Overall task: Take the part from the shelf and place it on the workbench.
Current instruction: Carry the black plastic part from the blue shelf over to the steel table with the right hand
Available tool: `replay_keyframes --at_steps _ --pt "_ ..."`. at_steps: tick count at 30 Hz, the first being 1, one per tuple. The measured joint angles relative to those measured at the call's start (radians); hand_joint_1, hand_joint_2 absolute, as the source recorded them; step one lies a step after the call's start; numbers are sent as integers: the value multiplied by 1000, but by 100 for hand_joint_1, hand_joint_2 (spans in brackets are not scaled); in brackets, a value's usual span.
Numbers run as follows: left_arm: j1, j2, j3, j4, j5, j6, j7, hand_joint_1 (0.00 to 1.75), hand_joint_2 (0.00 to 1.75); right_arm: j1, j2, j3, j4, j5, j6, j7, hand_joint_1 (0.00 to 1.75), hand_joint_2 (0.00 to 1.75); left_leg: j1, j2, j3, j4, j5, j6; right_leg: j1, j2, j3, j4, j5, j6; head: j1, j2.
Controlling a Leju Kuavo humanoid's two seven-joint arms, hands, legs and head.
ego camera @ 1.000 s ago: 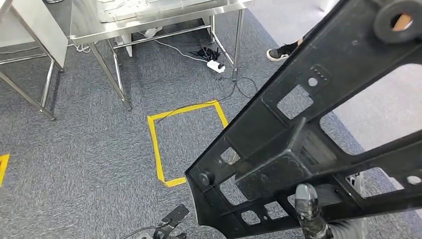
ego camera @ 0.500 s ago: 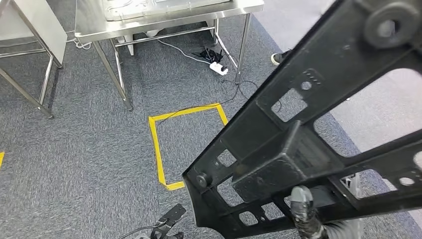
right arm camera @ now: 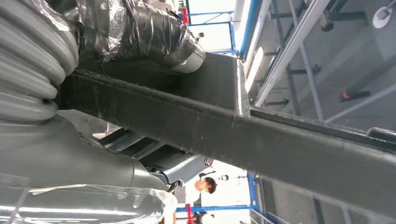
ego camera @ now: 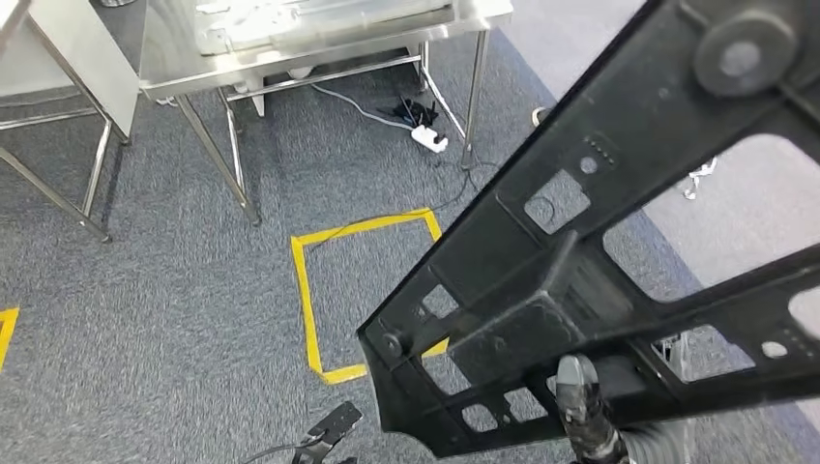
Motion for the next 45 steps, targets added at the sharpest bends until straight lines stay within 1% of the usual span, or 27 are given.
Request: replay_keyframes --at_steps 1,2,4,5,6,10,12,15,16,17,18,20,22,25,26,28,30,32,33,34,36,37,38,40,42,43,45 --pt "3 -1 0 0 -2 1 3 0 175 2 0 0 -1 -3 -2 4 129 175 1 0 -31 28 11 -1 1 1 11 0 -9 0 0 0" --pt "5 -2 0 0 -2 1 5 0 175 3 0 0 -2 -6 -3 6 129 175 2 1 -44 19 41 -1 1 3 23 0 -18 0 0 0" --pt "4 -4 0 0 -3 2 7 0 175 3 -1 0 -3 -10 -3 8 129 175 3 2 -22 -89 135 4 2 6 51 -1 -40 4 0 0" --pt "3 -5 0 0 -3 3 8 0 175 2 -1 0 -3 -11 -2 8 129 175 0 2 -1 -141 166 8 3 6 61 -2 -50 8 2 0" --pt "2 -6 0 0 -3 4 9 0 175 2 -1 0 -4 -11 -2 9 129 175 -4 4 20 -187 178 14 2 7 68 -5 -59 13 4 0" --pt "-2 -6 0 0 -3 10 12 0 175 0 -1 0 -5 -13 -2 9 129 175 -16 4 65 -244 150 41 -4 6 85 2 -60 35 9 0" --pt "-4 -6 0 0 -3 13 12 0 175 -2 -2 0 -6 -13 -3 9 129 175 -12 3 94 -260 141 54 -5 5 52 71 -60 40 11 0" --pt "-5 -9 0 0 -5 13 13 0 175 2 -2 0 -7 -13 -6 14 129 175 -10 3 127 -265 117 66 -6 5 -76 238 -111 49 13 0" --pt "-4 -11 0 0 -5 12 14 0 175 3 -3 0 -7 -12 -7 18 129 175 -9 3 138 -265 107 66 -7 5 -112 266 -128 52 13 0" --pt "-2 -12 0 0 -6 12 15 0 175 4 -4 0 -7 -12 -8 22 129 175 -8 2 151 -265 97 65 -8 5 -134 264 -131 55 14 0" --pt "0 -14 0 0 -7 11 16 0 175 4 -5 0 -7 -12 -9 25 129 175 -6 1 165 -264 85 62 -9 5 -140 231 -110 57 14 0" --pt "1 -16 0 0 -9 10 16 0 175 5 -7 0 -7 -11 -10 27 129 175 -3 0 195 -261 57 51 -13 3 -123 115 -9 61 15 0" --pt "-2 -16 0 0 -11 10 17 0 175 7 -9 0 -7 -11 -13 29 129 175 -5 -2 208 -258 33 37 -12 1 -107 42 58 53 19 0" --pt "-4 -16 0 0 -12 9 18 0 175 10 -10 0 -12 -12 -19 33 129 175 -5 1 216 -250 26 19 -8 3 -95 31 60 28 18 0" --pt "-5 -17 0 0 -12 9 18 0 175 10 -10 0 -14 -12 -20 33 129 175 -3 3 209 -227 30 14 -9 4 -86 28 56 21 17 0" --pt "-6 -18 0 0 -12 9 18 0 175 9 -10 0 -17 -12 -20 34 129 175 -1 5 152 -131 27 7 -9 3 -65 20 45 10 14 0" --pt "-4 -18 0 0 -12 9 18 0 175 9 -10 0 -18 -11 -20 37 129 175 0 6 65 -13 -15 2 -5 2 -44 16 29 3 12 0" --pt "1 -18 0 0 -12 9 19 0 175 9 -11 0 -18 0 -22 46 129 175 0 6 3 28 -60 4 0 0 -17 15 9 0 12 0" --pt "2 -18 0 0 -12 9 20 0 175 9 -11 0 -18 11 -23 54 129 175 -2 7 -8 6 -55 9 3 -2 -1 16 -3 -1 12 0" --pt "3 -18 0 0 -12 9 21 0 175 9 -11 0 -18 24 -25 63 129 175 -5 11 -6 -45 -17 18 6 -6 17 16 -15 -1 12 0" --pt "2 -18 0 0 -13 8 25 0 175 10 -11 0 -17 47 -28 79 129 175 -20 38 8 -157 101 41 10 -15 44 15 -38 1 15 0" --pt "2 -18 0 0 -14 7 28 0 175 9 -11 1 -17 54 -31 84 129 175 -28 48 13 -194 142 50 12 -20 53 16 -49 6 17 0" --pt "1 -18 0 0 -14 6 30 0 175 9 -12 1 -17 59 -33 88 129 175 -35 54 16 -209 162 56 12 -24 56 16 -57 11 20 0" --pt "-1 -17 0 0 -16 5 32 0 175 7 -12 2 -18 64 -38 95 129 175 -36 38 28 -220 161 59 12 -36 68 11 -74 23 21 0" --pt "-4 -17 0 0 -17 5 34 0 175 4 -14 2 -19 64 -39 98 129 175 -29 22 49 -239 164 64 11 -30 73 26 -90 32 21 0" --pt "-6 -16 0 0 -17 5 34 0 175 3 -15 2 -20 64 -39 99 129 175 -25 13 60 -248 164 68 10 -21 57 63 -108 35 21 0" --pt "-9 -17 0 0 -18 4 35 0 175 3 -17 2 -20 64 -39 99 129 175 -24 -3 73 -251 156 75 6 -6 -19 186 -154 42 22 0"
